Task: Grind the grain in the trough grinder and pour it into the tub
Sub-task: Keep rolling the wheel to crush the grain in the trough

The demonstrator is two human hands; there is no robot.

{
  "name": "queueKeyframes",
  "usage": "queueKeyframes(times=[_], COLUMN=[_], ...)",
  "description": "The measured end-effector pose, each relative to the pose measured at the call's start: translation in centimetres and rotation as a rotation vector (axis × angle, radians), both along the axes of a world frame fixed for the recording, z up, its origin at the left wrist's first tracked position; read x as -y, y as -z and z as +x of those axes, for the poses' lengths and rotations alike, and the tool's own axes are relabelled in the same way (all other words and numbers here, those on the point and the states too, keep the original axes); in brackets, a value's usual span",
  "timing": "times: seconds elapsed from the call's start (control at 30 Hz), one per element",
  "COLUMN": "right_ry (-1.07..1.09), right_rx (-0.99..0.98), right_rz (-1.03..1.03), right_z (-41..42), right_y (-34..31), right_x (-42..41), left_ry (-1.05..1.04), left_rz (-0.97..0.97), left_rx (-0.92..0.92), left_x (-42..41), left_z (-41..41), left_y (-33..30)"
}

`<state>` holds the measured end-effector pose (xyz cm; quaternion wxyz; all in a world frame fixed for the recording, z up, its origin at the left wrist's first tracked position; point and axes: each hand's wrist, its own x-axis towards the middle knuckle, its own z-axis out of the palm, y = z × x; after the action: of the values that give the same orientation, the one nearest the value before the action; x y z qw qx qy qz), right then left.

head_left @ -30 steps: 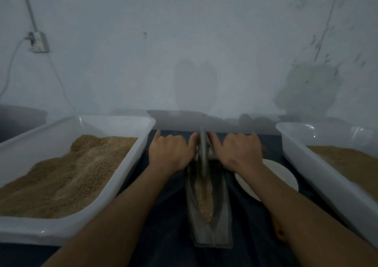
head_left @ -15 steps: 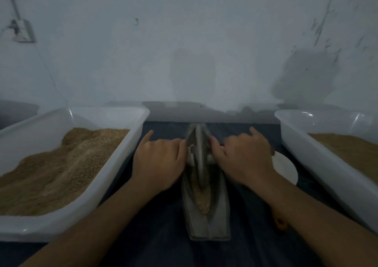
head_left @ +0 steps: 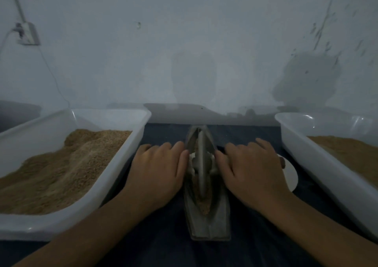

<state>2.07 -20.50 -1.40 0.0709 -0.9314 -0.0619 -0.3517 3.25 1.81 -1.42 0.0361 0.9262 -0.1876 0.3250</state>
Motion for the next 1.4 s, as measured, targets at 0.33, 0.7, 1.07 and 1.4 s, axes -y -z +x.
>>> queueKeyframes(times=[0.33,0.7,1.07,1.4], right_ry=[0.089,-0.019,0.128,-0.047], right_rx=[-0.228,0.057,-0.354,0.137], right_rz=[-0.104,-0.141,-0.031,-0.206], right_z=[7.5,-2.0,9.2,-1.5], right_y=[-3.5,0.6,-3.5,0.2], right_x=[-0.9,0.9,-0.7,0.7], left_ry=[-0.247,-0.002,-0.205,-0.057], left_rz=[0.247,0.059,0.198,0.189], left_rx=[-0.211,0.076,-0.213,-0.031], left_x=[2.2,-0.1,2.9,-0.6], left_z=[8.8,-1.5,9.1,-1.5], left_y=[-2.2,-0.2,-3.1,-0.1])
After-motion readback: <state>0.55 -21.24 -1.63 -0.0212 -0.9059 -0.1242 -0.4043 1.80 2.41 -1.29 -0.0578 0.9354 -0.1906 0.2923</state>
